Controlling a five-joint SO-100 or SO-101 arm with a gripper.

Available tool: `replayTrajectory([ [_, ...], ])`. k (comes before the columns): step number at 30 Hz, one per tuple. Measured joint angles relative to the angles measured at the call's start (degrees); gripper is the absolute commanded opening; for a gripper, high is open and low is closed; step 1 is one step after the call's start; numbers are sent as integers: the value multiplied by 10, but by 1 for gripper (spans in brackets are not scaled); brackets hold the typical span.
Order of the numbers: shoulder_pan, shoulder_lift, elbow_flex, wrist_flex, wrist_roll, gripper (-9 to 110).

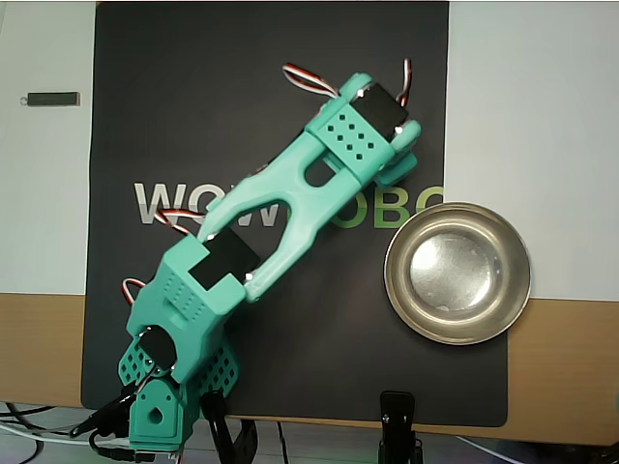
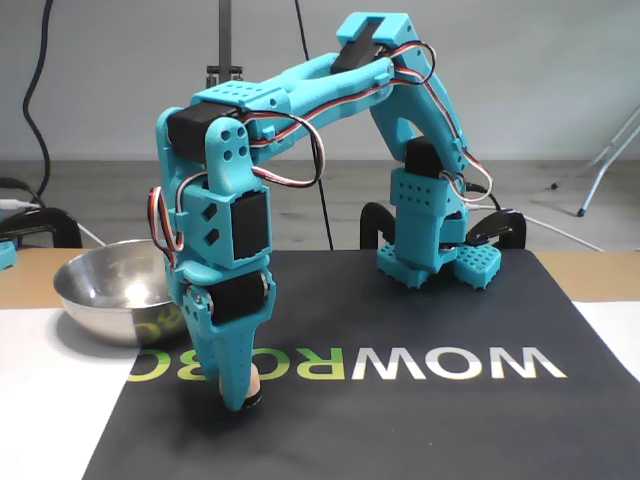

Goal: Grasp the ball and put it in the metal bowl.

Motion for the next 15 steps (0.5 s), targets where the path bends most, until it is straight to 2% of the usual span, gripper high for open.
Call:
replayTrajectory([
  [15,6,46,26,2,1,28],
])
